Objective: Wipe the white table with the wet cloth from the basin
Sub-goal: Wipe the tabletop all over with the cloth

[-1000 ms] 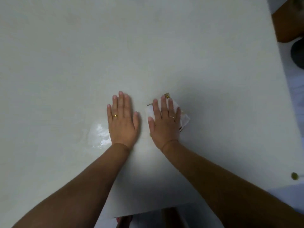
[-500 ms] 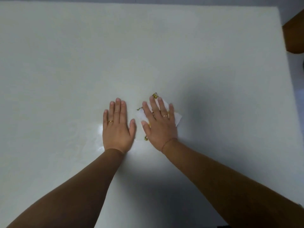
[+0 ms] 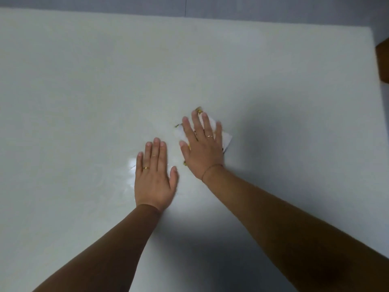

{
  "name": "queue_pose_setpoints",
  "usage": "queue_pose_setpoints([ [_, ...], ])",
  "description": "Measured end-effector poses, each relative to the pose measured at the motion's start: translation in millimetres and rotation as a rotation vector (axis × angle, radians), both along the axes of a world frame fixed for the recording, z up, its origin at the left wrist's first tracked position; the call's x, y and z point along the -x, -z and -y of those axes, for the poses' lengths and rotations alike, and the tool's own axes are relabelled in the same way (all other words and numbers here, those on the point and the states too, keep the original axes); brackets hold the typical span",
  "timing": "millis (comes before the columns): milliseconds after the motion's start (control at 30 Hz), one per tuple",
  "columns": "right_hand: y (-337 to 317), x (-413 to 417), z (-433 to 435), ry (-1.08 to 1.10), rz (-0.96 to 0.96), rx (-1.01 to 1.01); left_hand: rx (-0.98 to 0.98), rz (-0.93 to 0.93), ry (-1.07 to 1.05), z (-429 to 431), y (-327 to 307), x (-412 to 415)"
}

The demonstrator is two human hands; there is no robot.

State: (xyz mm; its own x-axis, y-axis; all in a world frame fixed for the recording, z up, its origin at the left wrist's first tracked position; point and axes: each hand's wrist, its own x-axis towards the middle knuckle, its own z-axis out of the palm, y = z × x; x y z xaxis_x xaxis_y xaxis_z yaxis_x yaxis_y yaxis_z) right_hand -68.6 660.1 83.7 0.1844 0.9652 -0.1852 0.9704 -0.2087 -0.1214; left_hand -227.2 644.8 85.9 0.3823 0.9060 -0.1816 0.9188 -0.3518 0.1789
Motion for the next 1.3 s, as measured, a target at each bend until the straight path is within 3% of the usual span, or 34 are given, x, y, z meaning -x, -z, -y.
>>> queue_pose_setpoints([
  [67,-3.0,-23.2,-3.7,-0.242,0.006,0.005,0.005,0.002,0.001,-0.9,0.7,1.3],
  [133,-0.4,-60.4,-11.3,-0.325,0.045,-0.048,0.005,0.000,0.001,-0.9,1.6,1.7],
  [267,3.1,-110.4,-32.5,0.109,0.062,-0.043,0.005,0.006,-0.005,-0.3,1.9,1.1],
  [333,5.8,-88.5,-44.6,0.351,0.047,-0.042,0.010,0.004,-0.011,-0.8,2.2,1.1],
  [400,5.6,-49.9,-53.3,0.400,0.049,-0.023,0.024,-0.003,-0.012,-0.4,1.3,0.6],
  [500,0.4,-13.3,-50.9,0.019,0.017,0.008,0.044,-0.013,-0.007,-1.0,-1.6,-0.2],
  [567,-4.4,-36.7,-52.9,-0.234,-0.008,-0.006,0.043,0.006,0.000,-3.8,-3.9,-0.5],
  [633,-3.8,-76.6,-58.7,-0.310,0.035,-0.056,0.048,0.041,0.021,-9.4,-8.1,-4.0],
  [800,3.8,-127.6,-93.2,0.401,0.036,-0.054,-0.009,0.153,0.174,-64.7,-15.2,-43.5],
  [867,6.0,-105.5,-107.5,0.535,0.045,-0.047,-0.037,0.155,0.136,-94.2,-14.4,-68.2],
  [933,6.3,-85.3,-114.5,0.420,0.038,-0.038,-0.021,0.120,0.084,-114.9,-10.4,-89.3],
  [1000,3.6,-83.7,-110.8,0.160,0.056,-0.024,0.000,0.078,0.061,-122.9,-1.5,-101.6],
  [1067,-1.4,-108.6,-110.2,-0.092,0.082,-0.023,-0.010,0.053,0.059,-122.7,5.3,-104.7],
  [1133,-2.2,-139.5,-115.8,-0.181,0.110,-0.018,-0.025,0.064,0.052,-121.3,6.7,-105.7],
  [1300,3.0,-128.4,-157.6,0.473,0.031,-0.039,-0.015,0.046,0.053,-121.5,6.8,-108.3],
])
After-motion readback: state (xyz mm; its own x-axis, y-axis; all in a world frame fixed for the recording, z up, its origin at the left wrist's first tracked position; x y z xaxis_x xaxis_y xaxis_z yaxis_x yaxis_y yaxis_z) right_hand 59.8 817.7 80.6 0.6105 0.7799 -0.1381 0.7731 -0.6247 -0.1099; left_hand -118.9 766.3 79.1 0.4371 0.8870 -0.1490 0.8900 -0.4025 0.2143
